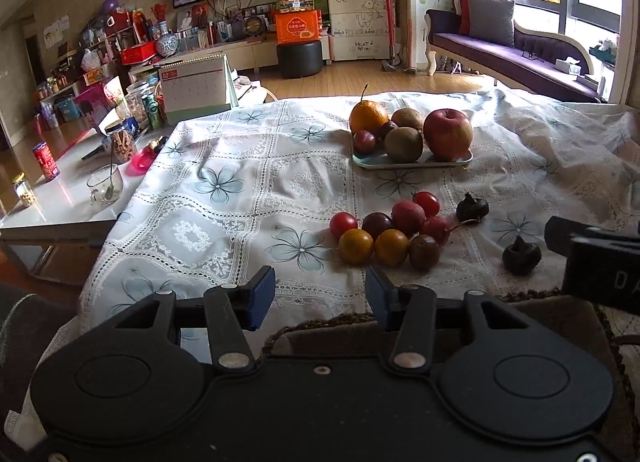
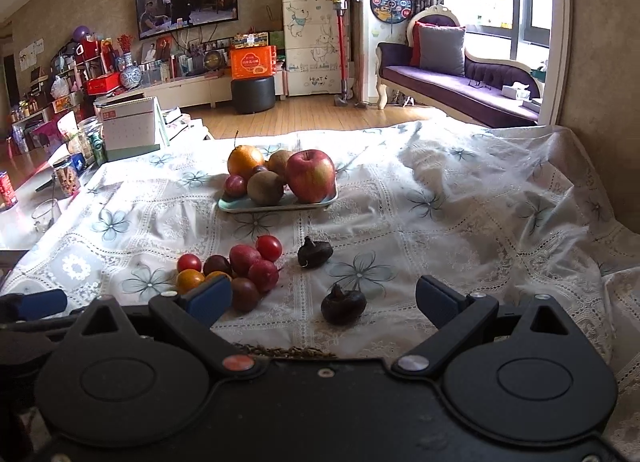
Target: Organize fruits
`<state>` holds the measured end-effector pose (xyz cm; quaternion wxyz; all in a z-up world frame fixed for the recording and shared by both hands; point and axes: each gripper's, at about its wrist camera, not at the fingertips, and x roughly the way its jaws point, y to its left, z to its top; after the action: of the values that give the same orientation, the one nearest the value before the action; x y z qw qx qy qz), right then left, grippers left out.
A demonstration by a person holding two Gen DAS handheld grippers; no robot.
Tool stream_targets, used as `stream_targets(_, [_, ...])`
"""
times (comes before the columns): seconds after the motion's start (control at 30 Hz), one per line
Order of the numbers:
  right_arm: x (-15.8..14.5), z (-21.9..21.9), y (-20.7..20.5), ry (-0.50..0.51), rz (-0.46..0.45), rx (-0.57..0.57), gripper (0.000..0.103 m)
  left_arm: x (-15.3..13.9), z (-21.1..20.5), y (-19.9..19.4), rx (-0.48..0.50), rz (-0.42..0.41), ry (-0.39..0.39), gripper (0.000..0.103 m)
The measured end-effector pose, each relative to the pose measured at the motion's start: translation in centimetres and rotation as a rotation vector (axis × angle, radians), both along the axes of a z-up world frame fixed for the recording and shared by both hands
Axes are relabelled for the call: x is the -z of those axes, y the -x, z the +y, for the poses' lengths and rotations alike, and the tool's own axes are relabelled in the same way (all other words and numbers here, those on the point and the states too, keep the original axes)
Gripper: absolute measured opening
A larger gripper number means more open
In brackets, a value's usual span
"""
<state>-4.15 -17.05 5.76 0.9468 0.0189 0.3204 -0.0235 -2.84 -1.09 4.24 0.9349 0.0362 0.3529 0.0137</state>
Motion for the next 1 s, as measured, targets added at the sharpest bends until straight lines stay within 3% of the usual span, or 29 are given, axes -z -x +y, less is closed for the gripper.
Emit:
stream_targets(0.2, [-1.0,-0.6,2.4,-0.046,0.146,-0.074,0.102,-1.2,0.6,1.7,0.019,0.083,0.041,0.055])
stream_targets(0.43, [-0.9,-1.1,4.5,-0.087,0.241,-0.1,0.102,-1.2,0.6,3.3,0.042,0.147,0.078,0.056])
stream_targets(1.0, [-0.5,-0.3,5.1,-0.072,0.302,-0.121,0.102,-0.4,0.2,4.8,0.054,0.198,0.09,0.056])
